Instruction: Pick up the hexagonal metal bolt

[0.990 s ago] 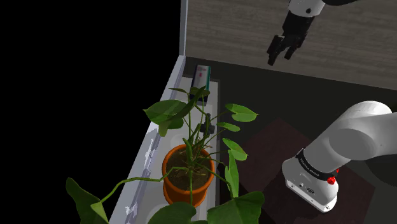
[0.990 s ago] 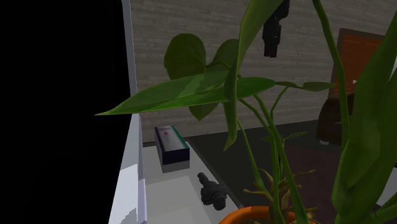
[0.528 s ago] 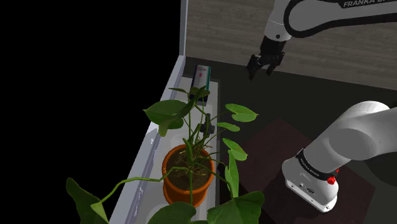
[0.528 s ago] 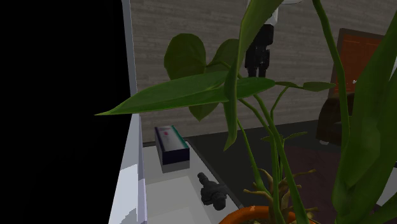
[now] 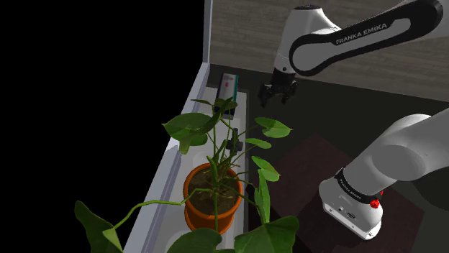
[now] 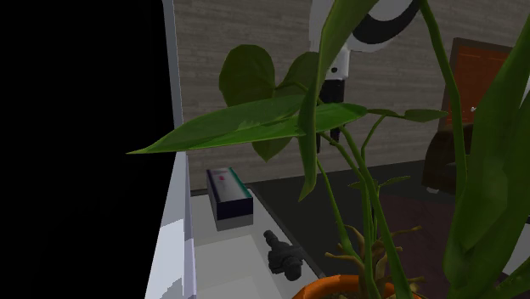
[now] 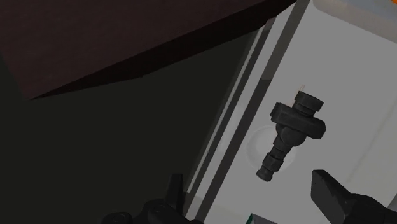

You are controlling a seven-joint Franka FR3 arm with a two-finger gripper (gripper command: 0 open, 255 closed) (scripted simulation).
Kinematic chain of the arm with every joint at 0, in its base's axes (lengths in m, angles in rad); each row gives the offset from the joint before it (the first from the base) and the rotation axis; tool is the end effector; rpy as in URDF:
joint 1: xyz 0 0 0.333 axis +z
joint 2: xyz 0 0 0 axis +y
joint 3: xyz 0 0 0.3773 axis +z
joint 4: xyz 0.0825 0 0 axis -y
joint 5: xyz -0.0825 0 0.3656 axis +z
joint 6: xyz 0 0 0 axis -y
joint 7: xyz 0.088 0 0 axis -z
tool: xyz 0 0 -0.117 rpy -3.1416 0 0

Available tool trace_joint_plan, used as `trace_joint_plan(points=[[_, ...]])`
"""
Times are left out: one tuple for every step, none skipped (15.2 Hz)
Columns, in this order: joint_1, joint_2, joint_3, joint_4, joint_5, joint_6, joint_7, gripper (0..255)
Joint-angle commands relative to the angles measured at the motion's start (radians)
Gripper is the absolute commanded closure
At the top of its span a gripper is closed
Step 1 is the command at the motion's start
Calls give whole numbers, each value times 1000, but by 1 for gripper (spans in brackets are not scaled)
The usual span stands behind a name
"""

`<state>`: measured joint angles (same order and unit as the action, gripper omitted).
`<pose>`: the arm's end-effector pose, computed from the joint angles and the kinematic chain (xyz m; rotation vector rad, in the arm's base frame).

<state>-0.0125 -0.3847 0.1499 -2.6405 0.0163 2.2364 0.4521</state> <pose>0.3527 0.0508 0.4260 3.0498 -0.5178 -0.0150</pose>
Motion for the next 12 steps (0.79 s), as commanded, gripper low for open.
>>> trace_joint_plan(points=[[-1,74,20,3,4,71,48,0],[-3,115,28,7,2,107,71,0],[-5,156,36,12,-1,142,94,0],[-7,198,44,19,-5,176,118,0],[-9,241,50,28,-12,209,142,0],[-11,285,56,39,-20,241,168,0],[-12,329,61,51,-31,272,195,0],[-13,374,64,64,-43,301,222,0],[-12,419,66,79,-57,329,250,0],[-10,464,66,96,-72,356,279,0],[-6,509,63,114,-87,381,308,0],[-1,553,59,133,-103,405,336,0]])
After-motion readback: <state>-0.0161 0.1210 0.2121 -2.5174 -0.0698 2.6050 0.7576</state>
